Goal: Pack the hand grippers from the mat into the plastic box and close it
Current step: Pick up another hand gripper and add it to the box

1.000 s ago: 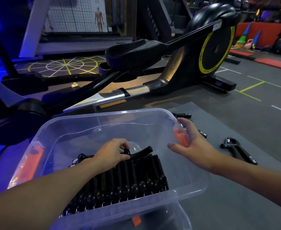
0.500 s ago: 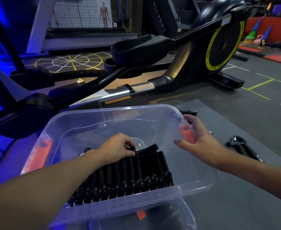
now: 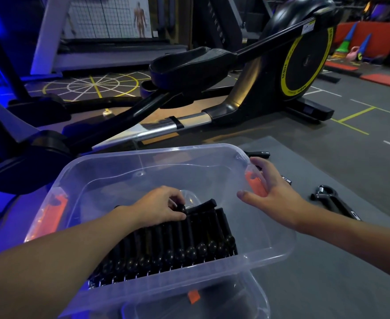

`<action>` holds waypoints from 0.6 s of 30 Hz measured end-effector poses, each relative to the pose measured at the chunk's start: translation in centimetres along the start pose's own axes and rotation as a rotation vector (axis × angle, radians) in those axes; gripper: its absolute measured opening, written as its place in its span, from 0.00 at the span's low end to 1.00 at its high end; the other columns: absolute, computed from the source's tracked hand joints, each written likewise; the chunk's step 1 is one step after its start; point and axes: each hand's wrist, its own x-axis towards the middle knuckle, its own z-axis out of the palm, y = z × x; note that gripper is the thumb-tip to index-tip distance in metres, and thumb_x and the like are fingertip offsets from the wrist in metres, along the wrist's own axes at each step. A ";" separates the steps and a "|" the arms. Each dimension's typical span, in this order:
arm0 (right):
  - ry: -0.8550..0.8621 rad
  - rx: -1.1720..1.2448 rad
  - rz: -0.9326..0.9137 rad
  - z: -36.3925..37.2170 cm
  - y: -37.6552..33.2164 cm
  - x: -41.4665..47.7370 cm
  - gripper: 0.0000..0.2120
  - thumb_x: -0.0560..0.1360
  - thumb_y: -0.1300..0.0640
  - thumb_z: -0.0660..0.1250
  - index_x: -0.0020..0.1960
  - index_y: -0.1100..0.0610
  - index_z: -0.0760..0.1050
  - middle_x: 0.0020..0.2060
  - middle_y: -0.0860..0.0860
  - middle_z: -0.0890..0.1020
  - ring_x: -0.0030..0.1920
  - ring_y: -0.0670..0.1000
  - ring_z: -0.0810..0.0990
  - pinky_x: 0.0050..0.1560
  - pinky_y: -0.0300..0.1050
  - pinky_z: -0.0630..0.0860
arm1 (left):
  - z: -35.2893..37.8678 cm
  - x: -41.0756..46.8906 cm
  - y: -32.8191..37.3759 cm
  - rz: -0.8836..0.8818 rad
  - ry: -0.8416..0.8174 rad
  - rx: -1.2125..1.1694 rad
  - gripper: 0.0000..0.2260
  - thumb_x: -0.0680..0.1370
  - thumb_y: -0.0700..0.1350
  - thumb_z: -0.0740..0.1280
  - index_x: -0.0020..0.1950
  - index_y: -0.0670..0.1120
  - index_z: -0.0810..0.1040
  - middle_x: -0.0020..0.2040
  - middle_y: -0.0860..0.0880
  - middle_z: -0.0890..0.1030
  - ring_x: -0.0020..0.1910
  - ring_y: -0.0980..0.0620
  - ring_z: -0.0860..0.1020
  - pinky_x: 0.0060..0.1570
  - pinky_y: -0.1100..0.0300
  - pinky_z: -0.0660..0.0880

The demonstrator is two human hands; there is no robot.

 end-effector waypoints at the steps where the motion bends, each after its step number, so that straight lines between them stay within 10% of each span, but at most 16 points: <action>1: -0.002 0.002 -0.001 0.0 0.0 0.0 0.36 0.72 0.45 0.72 0.73 0.41 0.55 0.71 0.43 0.64 0.68 0.44 0.66 0.61 0.41 0.65 | -0.1 0.0 0.1 0.002 0.005 0.005 0.11 0.70 0.52 0.77 0.48 0.53 0.80 0.45 0.57 0.81 0.45 0.60 0.80 0.46 0.64 0.78; 11: -0.029 0.023 -0.005 -0.3 -0.1 -0.2 0.32 0.74 0.47 0.70 0.73 0.42 0.58 0.68 0.41 0.66 0.66 0.44 0.68 0.67 0.46 0.68 | -1.6 1.2 4.0 0.108 0.141 0.005 0.09 0.72 0.57 0.74 0.46 0.54 0.81 0.45 0.57 0.81 0.46 0.61 0.79 0.51 0.55 0.79; 18: 0.331 0.148 0.141 -2.1 4.4 0.3 0.07 0.79 0.57 0.64 0.57 0.55 0.72 0.40 0.47 0.77 0.39 0.48 0.75 0.39 0.31 0.71 | -0.4 3.2 10.1 0.265 0.304 -0.013 0.09 0.75 0.56 0.68 0.51 0.54 0.79 0.52 0.60 0.77 0.55 0.60 0.75 0.58 0.53 0.74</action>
